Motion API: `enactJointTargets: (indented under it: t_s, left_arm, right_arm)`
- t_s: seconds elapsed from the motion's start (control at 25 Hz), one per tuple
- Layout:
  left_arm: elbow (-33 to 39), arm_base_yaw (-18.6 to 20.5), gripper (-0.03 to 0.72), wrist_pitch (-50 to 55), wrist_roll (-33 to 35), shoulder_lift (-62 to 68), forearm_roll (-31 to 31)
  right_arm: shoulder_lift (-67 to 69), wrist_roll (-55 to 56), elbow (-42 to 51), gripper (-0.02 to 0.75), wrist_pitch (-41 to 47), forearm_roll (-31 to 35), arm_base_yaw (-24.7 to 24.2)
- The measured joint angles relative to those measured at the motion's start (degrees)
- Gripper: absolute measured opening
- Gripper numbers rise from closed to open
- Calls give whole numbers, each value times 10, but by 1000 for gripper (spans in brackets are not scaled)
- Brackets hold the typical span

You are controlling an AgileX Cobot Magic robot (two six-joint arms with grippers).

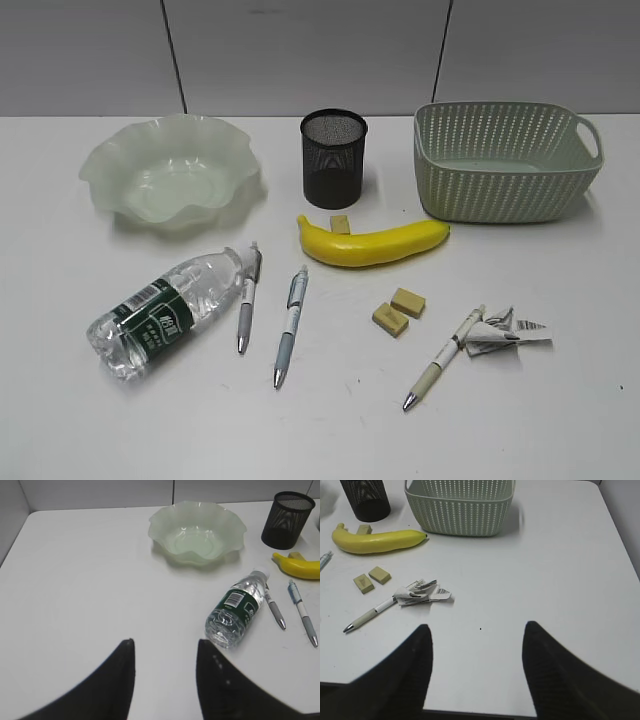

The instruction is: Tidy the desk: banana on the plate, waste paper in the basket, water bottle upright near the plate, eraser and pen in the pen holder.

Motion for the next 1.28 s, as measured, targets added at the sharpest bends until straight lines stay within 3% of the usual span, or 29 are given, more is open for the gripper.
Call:
enactJointTargets:
  t_s: [1.28]
  left_arm:
    - [0,0,309,0,0,0,0]
  right_arm:
    - [0,0,0,456,0,0,0]
